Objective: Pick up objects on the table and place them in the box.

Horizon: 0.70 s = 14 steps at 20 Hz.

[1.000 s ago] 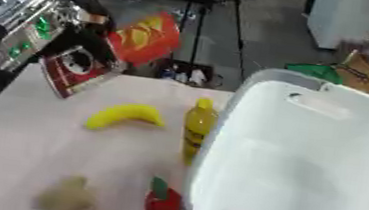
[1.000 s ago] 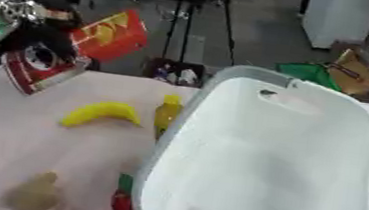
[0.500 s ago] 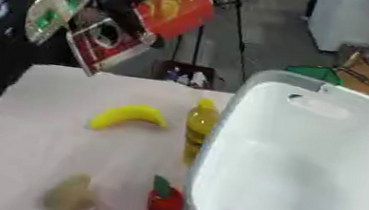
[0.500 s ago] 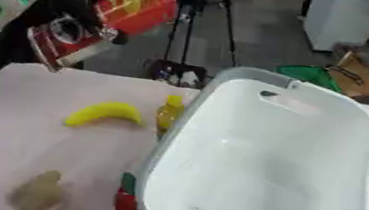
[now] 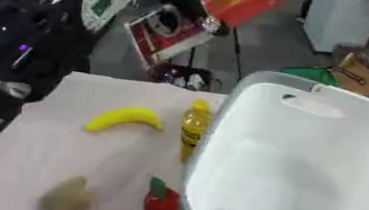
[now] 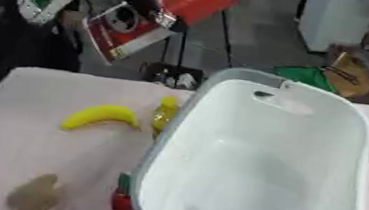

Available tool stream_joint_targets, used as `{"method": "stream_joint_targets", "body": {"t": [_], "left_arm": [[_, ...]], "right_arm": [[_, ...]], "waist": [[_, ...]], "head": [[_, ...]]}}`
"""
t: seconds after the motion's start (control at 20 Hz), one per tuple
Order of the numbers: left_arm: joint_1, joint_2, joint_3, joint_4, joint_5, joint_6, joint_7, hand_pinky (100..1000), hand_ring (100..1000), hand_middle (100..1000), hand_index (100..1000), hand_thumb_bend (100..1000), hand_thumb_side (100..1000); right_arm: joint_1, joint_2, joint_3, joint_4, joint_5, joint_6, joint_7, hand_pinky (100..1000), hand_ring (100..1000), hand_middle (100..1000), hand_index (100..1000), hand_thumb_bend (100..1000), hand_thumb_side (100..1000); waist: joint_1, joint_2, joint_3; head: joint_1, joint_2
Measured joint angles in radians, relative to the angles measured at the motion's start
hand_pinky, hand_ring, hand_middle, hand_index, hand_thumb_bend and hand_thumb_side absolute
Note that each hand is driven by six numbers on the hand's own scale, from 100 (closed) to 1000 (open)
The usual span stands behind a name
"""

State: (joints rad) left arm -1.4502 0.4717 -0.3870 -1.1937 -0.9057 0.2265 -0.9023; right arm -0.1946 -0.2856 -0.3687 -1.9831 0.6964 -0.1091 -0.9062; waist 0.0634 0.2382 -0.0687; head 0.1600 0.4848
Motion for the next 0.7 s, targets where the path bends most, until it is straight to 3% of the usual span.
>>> {"method": "stream_joint_targets", "body": {"t": [0.7], "left_arm": [[-0.037,-0.133,0.009,-0.006,0.056,0.018,0.003,595,542,471,622,407,737]], "right_arm": [[-0.009,0.0,0.012,0.0,-0.004,-0.001,0.0,717,545,557,693,100,713]], "waist": [[0.007,-0.009,-0.022]], "head": [[0.007,0.0]]}}
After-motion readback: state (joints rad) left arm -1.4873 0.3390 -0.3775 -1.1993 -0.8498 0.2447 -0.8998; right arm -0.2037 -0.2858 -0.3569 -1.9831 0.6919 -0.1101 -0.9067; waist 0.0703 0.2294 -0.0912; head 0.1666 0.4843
